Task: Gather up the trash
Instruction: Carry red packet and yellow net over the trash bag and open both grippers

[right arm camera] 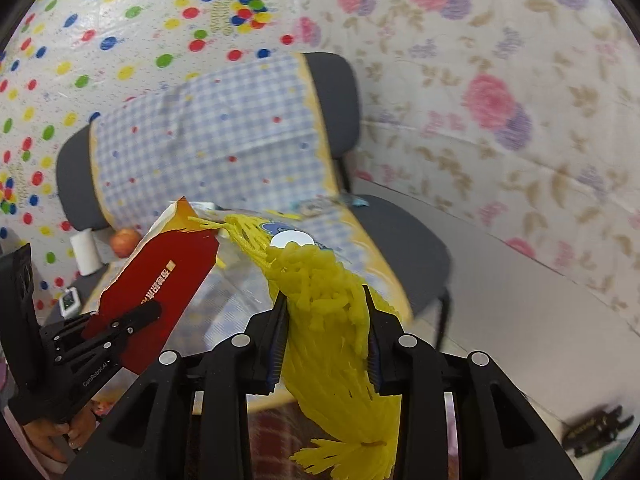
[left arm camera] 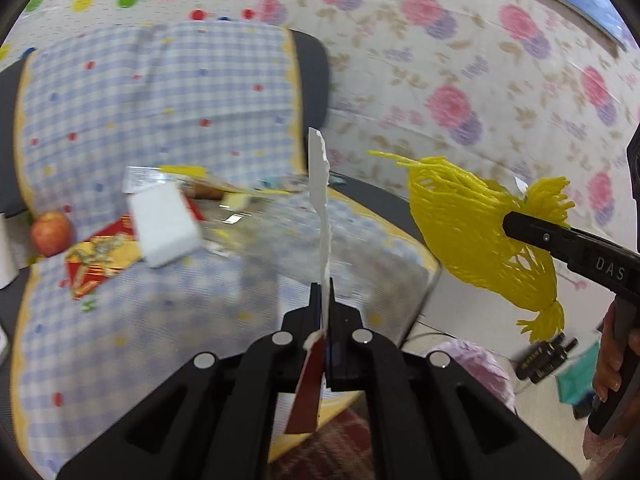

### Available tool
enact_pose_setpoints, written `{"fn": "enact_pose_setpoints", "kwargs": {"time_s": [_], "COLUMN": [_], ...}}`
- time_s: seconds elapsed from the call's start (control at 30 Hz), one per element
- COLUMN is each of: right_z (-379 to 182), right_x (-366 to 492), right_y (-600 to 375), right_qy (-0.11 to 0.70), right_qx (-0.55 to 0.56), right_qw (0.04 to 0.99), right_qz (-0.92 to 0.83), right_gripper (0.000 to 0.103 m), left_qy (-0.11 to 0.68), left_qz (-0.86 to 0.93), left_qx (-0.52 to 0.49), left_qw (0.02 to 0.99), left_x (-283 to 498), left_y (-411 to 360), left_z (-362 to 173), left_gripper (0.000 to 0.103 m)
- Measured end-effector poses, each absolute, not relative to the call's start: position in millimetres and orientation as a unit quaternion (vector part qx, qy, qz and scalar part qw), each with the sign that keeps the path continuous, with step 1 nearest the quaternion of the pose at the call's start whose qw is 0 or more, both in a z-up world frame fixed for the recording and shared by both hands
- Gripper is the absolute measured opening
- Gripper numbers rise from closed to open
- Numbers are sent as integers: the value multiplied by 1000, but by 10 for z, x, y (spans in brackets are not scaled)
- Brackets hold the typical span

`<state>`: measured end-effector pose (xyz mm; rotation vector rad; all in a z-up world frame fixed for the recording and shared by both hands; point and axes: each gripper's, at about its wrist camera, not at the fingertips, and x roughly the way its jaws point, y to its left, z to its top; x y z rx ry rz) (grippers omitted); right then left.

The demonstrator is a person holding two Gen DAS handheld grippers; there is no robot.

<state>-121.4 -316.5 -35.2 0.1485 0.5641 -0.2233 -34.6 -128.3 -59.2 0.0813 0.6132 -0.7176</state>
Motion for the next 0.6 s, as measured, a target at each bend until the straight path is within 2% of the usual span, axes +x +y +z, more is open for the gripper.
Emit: {"fn": "enact_pose_setpoints", "kwargs": {"time_s": [0.37, 0.6], "right_z": [-775, -1008], "right_x": [-2291, -2552], "right_y": [-3752, -3947], "right_qy": [322, 337], "right_qx": [134, 171], "right_qw": [908, 891], "right_qz": [-233, -250], "right_gripper": [37, 37], "left_qy": [287, 297], "left_qz": [-468, -503], "left_qx": [80, 103], "left_qw": [832, 805], "left_x": [-965, -1206], "left_y": [-2120, -2479], "left_z": [-826, -945], "left_gripper": [0, 0]}}
